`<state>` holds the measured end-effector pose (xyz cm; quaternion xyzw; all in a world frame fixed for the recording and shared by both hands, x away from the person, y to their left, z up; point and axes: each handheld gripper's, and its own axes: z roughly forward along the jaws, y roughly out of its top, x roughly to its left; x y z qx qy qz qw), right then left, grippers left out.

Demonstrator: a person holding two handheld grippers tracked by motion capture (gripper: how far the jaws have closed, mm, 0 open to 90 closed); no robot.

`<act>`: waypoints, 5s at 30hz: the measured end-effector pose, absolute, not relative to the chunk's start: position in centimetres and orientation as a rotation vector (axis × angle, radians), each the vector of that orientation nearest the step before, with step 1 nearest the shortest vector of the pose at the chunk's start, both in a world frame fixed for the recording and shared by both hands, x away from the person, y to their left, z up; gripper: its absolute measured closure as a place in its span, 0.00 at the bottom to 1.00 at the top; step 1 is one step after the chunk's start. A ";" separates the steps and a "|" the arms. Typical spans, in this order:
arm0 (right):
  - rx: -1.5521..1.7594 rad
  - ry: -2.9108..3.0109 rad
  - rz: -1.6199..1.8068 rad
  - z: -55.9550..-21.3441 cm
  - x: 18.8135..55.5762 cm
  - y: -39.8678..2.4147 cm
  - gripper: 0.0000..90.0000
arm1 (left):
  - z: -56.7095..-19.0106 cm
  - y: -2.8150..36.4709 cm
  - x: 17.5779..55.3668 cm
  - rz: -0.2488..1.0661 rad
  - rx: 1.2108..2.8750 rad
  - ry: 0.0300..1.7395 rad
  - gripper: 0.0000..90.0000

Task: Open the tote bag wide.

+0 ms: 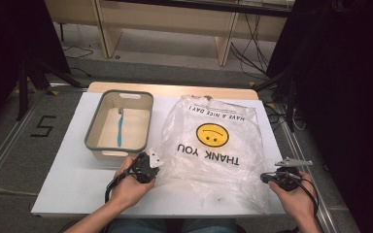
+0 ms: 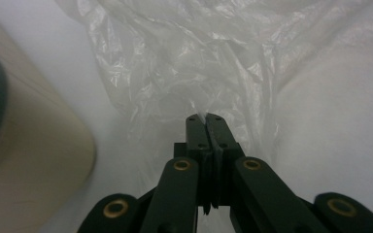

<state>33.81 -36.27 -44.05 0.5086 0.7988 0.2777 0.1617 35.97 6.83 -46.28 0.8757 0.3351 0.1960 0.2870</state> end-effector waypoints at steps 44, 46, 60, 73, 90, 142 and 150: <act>1.077 2.730 0.755 -45.4 32.6 -31.5 0.94 | -46.2 6.1 38.4 0.732 2.313 0.900 0.99; 1.091 2.733 0.755 -45.4 32.7 -31.5 0.96 | -46.2 5.7 38.7 0.740 2.304 0.902 0.99; 1.051 2.789 0.902 -45.5 33.0 -29.1 0.93 | -45.2 5.2 40.8 0.769 2.224 0.908 0.84; 1.079 2.592 1.062 -44.8 33.2 -29.9 0.62 | -41.9 5.8 37.8 0.647 2.102 0.864 0.30; 1.072 2.346 1.198 -44.0 34.8 -29.7 0.45 | -44.4 9.5 34.4 0.552 2.137 0.773 0.23; 0.891 2.607 0.983 -46.0 40.1 -22.5 0.63 | -46.3 8.9 32.5 0.607 2.156 0.729 0.26; 0.877 2.652 0.953 -45.9 40.7 -22.2 0.96 | -46.1 8.2 32.3 0.607 2.155 0.702 0.29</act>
